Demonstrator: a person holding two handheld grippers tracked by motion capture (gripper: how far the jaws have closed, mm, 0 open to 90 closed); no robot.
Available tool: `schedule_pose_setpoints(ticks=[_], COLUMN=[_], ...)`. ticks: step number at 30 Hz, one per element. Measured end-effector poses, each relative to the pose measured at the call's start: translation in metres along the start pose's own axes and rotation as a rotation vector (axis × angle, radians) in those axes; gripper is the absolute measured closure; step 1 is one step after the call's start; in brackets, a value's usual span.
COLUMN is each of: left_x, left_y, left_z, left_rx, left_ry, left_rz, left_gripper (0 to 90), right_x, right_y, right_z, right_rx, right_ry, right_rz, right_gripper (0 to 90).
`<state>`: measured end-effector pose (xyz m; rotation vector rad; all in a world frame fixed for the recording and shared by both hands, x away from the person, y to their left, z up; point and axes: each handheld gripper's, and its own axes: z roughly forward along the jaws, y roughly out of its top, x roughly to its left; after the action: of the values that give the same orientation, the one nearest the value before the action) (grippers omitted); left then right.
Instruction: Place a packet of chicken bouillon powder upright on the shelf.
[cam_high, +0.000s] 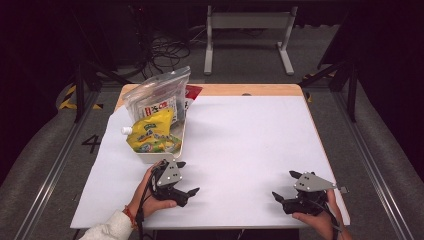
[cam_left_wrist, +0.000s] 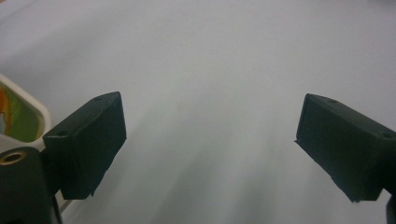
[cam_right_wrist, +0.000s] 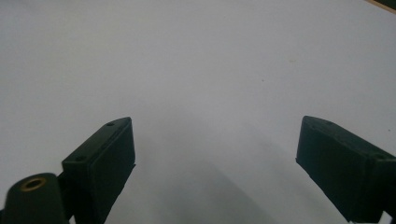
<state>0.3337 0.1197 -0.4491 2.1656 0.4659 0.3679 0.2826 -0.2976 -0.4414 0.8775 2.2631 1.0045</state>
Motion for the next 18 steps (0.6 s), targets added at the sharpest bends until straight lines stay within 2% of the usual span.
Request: schedule_pose_setpoints(ticks=[5,9,15,18], left_x=[-0.0005,-0.0020,-0.0031,-0.0033], left_y=[0.0042,0.0039,0.0017,-0.0004], left_z=[0.0041,0.0060,0.0046,0.0018], left_rx=[-0.020,-0.006,0.003,0.001], left_ry=[0.007,-0.003,-0.006,-0.001], left_rz=[0.003,0.007,0.017,0.006], left_gripper=[9.2,9.1,8.8,8.7], right_x=[0.0010,0.0026,0.0041,0.0056], right_y=[-0.0048,-0.0043,-0.0031,-0.0002], right_z=[-0.0060,-0.0090,-0.0051,-0.0035], right_rx=[-0.023,-0.042,-0.028,-0.032], right_ry=[-0.004,-0.009,-0.008,-0.006], right_rz=[0.015,0.011,-0.003,-0.008], right_gripper=[10.8,10.8,10.8,11.0])
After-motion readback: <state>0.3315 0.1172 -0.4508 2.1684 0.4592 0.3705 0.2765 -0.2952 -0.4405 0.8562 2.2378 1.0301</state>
